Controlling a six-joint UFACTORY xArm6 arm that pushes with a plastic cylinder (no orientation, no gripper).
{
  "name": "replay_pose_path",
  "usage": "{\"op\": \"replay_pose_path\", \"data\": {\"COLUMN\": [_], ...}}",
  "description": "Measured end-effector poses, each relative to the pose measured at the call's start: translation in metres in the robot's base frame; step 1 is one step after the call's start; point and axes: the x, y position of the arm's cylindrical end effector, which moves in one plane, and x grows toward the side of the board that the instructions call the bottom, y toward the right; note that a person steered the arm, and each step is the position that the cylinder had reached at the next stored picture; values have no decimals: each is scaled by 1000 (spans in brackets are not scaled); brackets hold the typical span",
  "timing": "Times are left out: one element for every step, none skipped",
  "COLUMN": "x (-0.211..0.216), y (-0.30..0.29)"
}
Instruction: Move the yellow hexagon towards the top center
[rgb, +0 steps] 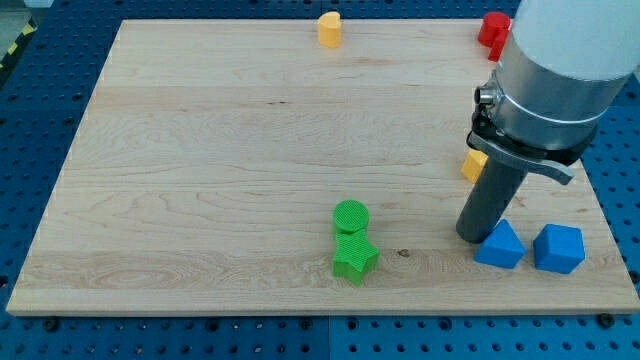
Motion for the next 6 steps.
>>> {"op": "replay_pose_path", "data": {"x": [0,0,-17,-47,-70,-93], "y": [15,34,50,55,41,20]}}
